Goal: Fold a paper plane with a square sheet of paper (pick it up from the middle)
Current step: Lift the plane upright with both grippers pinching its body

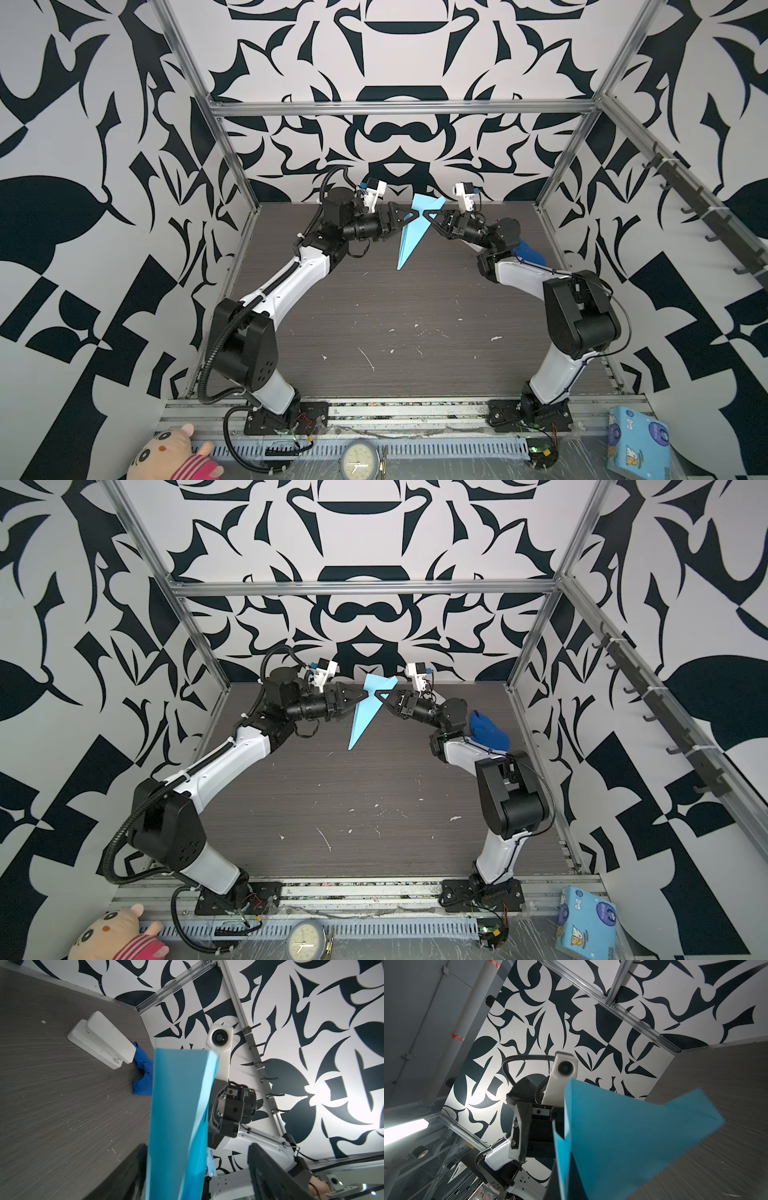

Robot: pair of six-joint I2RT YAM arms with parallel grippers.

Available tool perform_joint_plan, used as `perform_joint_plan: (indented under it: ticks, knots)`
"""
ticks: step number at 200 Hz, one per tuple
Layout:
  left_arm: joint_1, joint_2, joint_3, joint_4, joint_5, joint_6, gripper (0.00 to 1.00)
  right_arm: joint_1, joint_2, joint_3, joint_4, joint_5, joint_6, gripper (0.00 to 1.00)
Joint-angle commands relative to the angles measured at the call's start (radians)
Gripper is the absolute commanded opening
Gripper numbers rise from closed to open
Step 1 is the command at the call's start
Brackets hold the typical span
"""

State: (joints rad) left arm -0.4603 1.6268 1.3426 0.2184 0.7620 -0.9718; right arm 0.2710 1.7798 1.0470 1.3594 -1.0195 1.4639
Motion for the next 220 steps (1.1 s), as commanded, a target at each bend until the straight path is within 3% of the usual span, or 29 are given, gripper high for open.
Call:
perform_joint_plan:
  ticks: [1, 35, 111, 171, 220]
  knots:
    - [0.004, 0.045, 0.042, 0.012, 0.028, 0.003, 0.70, 0.009, -0.021, 0.030, 0.061, -0.026, 0.010, 0.01]
    - [0.012, 0.086, 0.102, -0.048, 0.021, 0.054, 0.57, 0.009, -0.021, 0.023, 0.056, -0.033, 0.010, 0.00]
    - [0.027, 0.114, 0.118, 0.012, 0.077, 0.042, 0.39, 0.011, 0.002, 0.011, 0.056, -0.043, 0.018, 0.00]
    - [0.026, 0.160, 0.150, 0.075, 0.125, -0.014, 0.37, 0.010, 0.014, 0.013, 0.065, -0.050, 0.036, 0.00]
    - [0.029, 0.158, 0.134, 0.119, 0.134, -0.038, 0.27, 0.010, 0.028, 0.012, 0.047, -0.059, 0.041, 0.00]
